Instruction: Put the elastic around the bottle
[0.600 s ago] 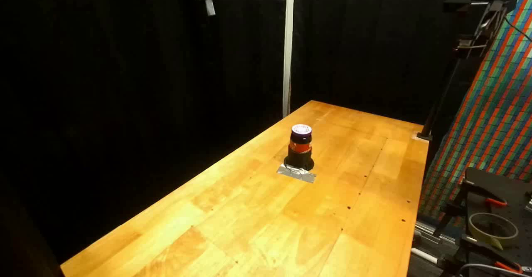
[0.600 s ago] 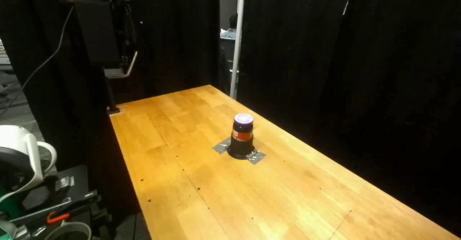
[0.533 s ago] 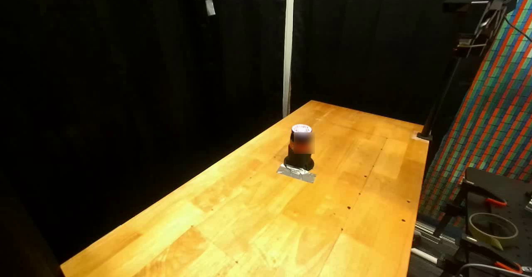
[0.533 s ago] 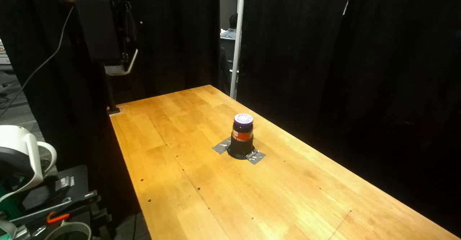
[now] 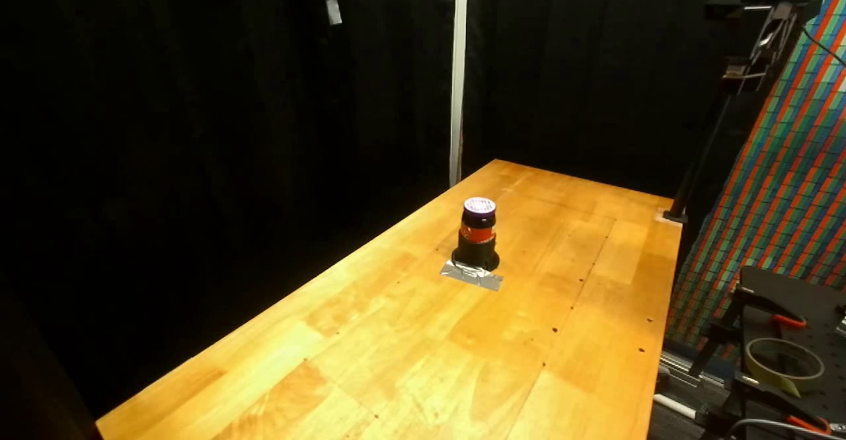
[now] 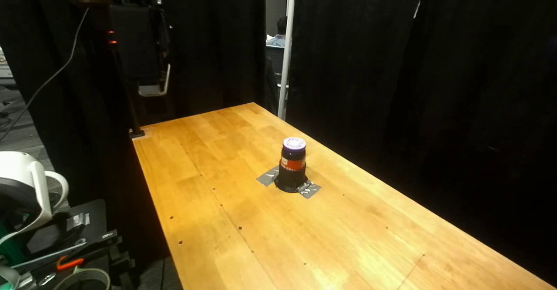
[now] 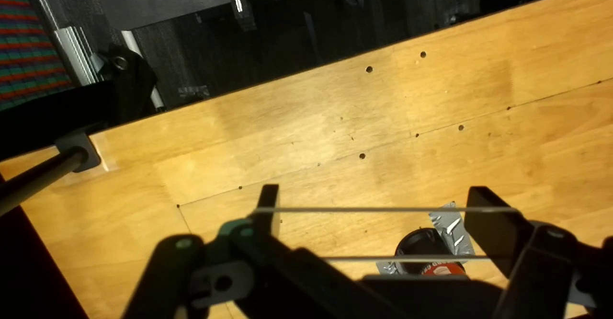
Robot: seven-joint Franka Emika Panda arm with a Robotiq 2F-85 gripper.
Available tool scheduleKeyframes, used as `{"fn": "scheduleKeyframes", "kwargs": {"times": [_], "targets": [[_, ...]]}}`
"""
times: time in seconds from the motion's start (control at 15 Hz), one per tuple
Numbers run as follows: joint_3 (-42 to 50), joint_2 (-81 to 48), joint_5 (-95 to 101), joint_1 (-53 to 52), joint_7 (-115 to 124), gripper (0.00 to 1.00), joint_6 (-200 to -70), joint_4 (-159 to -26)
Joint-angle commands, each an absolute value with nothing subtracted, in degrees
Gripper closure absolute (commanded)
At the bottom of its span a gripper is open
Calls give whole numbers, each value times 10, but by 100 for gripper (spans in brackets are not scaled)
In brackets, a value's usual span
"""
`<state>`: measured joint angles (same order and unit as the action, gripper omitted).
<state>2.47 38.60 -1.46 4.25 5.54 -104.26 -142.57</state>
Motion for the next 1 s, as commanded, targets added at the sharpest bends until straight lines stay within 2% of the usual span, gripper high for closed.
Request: {"fn": "scheduleKeyframes", "kwargs": {"times": [0.0,0.53,0.93], "targets": [[36,250,-32,12,-11,0,-1061,-1345],[18,-28,-41,-14,-131,0,-1128,-1158],[-16,-236,-60,-5,-182,0,-1140,-967]]}}
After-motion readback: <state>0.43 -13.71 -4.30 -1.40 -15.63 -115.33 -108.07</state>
